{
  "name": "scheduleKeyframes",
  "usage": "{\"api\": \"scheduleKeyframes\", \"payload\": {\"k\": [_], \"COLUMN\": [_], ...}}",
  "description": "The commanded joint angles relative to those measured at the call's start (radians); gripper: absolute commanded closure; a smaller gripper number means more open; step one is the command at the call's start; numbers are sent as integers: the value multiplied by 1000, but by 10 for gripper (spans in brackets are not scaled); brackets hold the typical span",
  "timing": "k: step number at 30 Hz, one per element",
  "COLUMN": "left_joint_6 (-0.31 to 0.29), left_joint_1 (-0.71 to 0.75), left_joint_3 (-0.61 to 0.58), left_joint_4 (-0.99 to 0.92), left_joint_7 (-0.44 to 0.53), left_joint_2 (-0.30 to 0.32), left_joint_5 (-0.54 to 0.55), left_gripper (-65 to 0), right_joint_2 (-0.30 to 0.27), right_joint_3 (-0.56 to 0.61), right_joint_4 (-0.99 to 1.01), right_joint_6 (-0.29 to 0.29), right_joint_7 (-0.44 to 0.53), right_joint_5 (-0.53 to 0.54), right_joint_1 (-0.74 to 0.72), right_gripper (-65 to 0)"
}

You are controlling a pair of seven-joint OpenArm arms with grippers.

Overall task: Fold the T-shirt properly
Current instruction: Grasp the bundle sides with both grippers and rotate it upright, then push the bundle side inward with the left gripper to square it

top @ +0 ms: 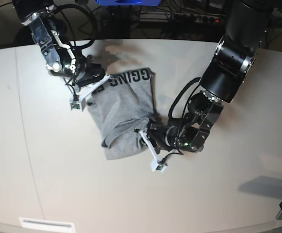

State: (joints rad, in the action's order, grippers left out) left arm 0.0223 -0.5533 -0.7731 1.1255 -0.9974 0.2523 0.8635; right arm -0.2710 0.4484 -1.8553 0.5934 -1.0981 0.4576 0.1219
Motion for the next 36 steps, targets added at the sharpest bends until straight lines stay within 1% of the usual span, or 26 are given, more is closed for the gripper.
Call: {"api": "scheduleKeyframes", "payload": {"k": [1, 4, 7, 9, 11, 14, 17, 19, 20, 22, 24, 27, 31, 36], "left_joint_6": [3, 5, 5, 5, 5, 5, 5, 5, 5, 5, 5, 5, 5, 5], "left_joint_1": [-24, 12, 100, 154, 198, 272, 332, 367, 379, 396, 399, 387, 335, 267], "left_joint_3": [7, 30, 175, 263, 324, 366, 358, 358, 358, 356, 358, 360, 356, 356], "left_joint_4": [32, 127, 253, 321, 382, 457, 485, 480, 479, 479, 479, 437, 342, 271], "left_joint_7": [-2, -2, -15, -54, -90, -125, -125, -123, -122, -122, -120, -122, -117, -117], "left_joint_2": [20, 98, 169, 192, 203, 213, 207, 186, 173, 166, 153, 135, 89, 43], "left_joint_5": [-13, -13, -16, -20, -20, -20, -20, -20, -20, -20, -20, -20, -22, -22], "left_gripper": [0, 0, 0, 0, 0, 0, 0, 0, 0, 0, 0, 0, 0, 0], "right_joint_2": [-12, -43, -49, -72, -76, -76, -75, -75, -75, -75, -69, -46, -14, -12], "right_joint_3": [-29, -84, -133, -139, -138, -138, -138, -135, -119, -90, -81, -81, -81, -81], "right_joint_4": [-8, -8, -8, -8, -5, -4, 18, 50, 67, 96, 115, 141, 177, 179], "right_joint_6": [9, 9, 9, 9, 7, 6, 4, 1, -10, -54, -85, -108, -111, -111], "right_joint_7": [-6, -3, -6, -7, -7, -6, -4, -3, -1, 0, 9, 37, 40, 62], "right_joint_5": [-12, -12, -12, -12, -12, -12, -12, -12, -12, -12, -12, -12, -12, -10], "right_joint_1": [-8, -14, -41, -49, -83, -117, -152, -181, -195, -229, -248, -264, -262, -218], "right_gripper": [-3, -3, -3, -3, -3, -3, -3, -3, -3, -3, -3, -3, -3, -3]}}
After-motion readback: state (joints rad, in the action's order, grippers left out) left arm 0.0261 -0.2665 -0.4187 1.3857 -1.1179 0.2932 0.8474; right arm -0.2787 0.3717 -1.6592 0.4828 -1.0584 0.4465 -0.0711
